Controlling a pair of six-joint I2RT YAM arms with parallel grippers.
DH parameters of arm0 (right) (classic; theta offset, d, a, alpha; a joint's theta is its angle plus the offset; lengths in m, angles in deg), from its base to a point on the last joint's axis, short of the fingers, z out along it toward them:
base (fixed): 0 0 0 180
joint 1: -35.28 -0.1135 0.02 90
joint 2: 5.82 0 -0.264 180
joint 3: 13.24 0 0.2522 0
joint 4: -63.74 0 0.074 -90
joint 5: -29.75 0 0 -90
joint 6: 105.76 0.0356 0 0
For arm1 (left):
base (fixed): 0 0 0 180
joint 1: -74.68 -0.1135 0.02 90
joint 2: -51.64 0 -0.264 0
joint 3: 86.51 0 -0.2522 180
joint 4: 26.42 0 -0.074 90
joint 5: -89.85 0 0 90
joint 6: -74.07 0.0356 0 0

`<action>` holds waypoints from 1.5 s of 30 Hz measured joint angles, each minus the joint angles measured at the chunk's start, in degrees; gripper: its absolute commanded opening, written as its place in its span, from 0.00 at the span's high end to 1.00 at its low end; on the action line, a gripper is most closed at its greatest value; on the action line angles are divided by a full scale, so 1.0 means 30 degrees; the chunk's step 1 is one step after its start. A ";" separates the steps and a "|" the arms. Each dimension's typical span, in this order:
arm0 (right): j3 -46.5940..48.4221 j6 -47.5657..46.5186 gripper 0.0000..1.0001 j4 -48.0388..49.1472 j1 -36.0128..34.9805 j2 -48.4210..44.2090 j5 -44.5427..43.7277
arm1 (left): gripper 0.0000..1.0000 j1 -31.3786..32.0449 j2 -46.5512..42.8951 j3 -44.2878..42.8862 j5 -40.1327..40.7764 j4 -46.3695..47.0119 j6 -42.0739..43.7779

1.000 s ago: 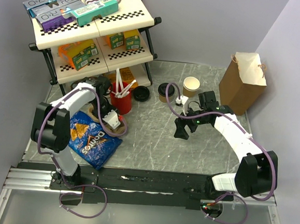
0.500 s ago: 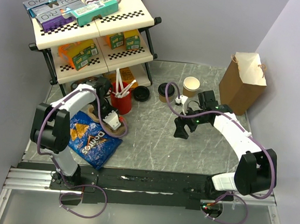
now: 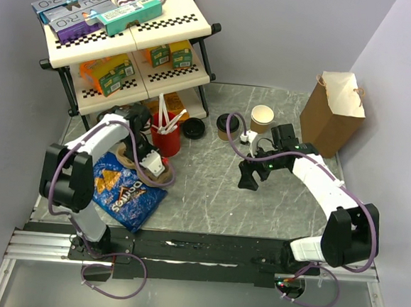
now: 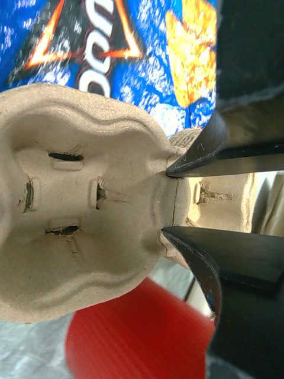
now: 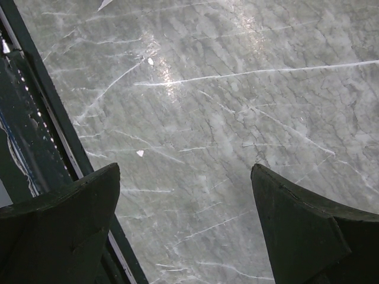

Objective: Pack the takeout coffee

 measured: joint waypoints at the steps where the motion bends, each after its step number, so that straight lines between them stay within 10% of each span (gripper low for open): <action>1: 0.0000 0.0000 0.03 0.0007 0.0000 0.0015 0.0000 | 0.99 -0.0044 -0.0160 -0.0007 0.0029 -0.0117 -0.0124; 14: 0.1195 0.0007 0.03 -0.0117 0.0000 0.1005 0.0284 | 0.99 -0.0211 -0.0080 -0.1421 0.0481 -0.0117 -0.8007; 25: 0.1683 0.0095 0.03 -0.0291 0.0000 0.1698 0.0721 | 0.99 -0.0226 -0.6659 0.5581 0.1275 0.3228 -0.4029; 35: 0.1909 0.0168 0.03 -0.0328 0.0000 0.1814 0.0889 | 0.99 0.0270 -0.3293 -0.1209 -0.0532 0.0947 -0.7490; 45: 0.1814 0.2980 0.03 0.1304 0.0000 0.1552 0.0903 | 0.99 0.0299 -0.7941 0.5013 -0.0605 0.2812 -0.8255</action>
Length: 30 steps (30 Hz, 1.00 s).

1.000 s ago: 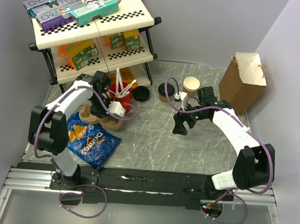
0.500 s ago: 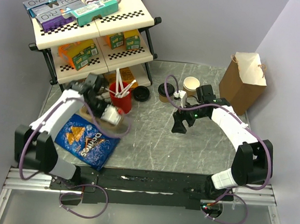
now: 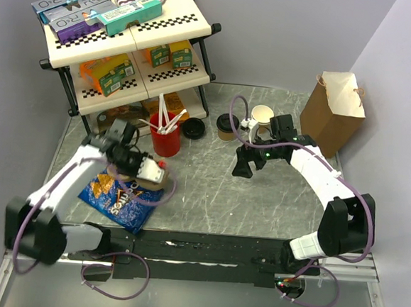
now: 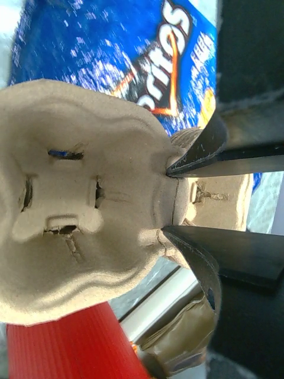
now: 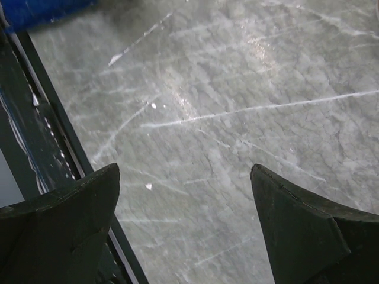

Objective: Pack the takeout coffee

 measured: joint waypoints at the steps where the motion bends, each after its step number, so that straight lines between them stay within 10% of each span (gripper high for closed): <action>1: 0.0000 0.0328 0.03 0.0211 0.0000 -0.0029 0.0058 | 0.99 -0.0015 -0.0984 0.0962 -0.0058 0.0576 -0.0138; 11: 0.0000 0.1719 0.03 0.0831 0.0000 -0.0022 0.0466 | 0.99 -0.0087 0.4845 -0.8444 -0.3650 -0.3628 -0.3191; 20: -0.0080 0.3009 0.00 0.1464 -0.0015 -0.0022 0.1239 | 0.99 0.2594 0.0146 -0.1647 -0.0976 -0.2127 -0.3140; 30: 0.0787 0.9275 0.00 0.5719 -0.0488 0.1355 0.3009 | 0.99 0.2776 0.1093 -0.2251 -0.2120 0.1982 -1.0535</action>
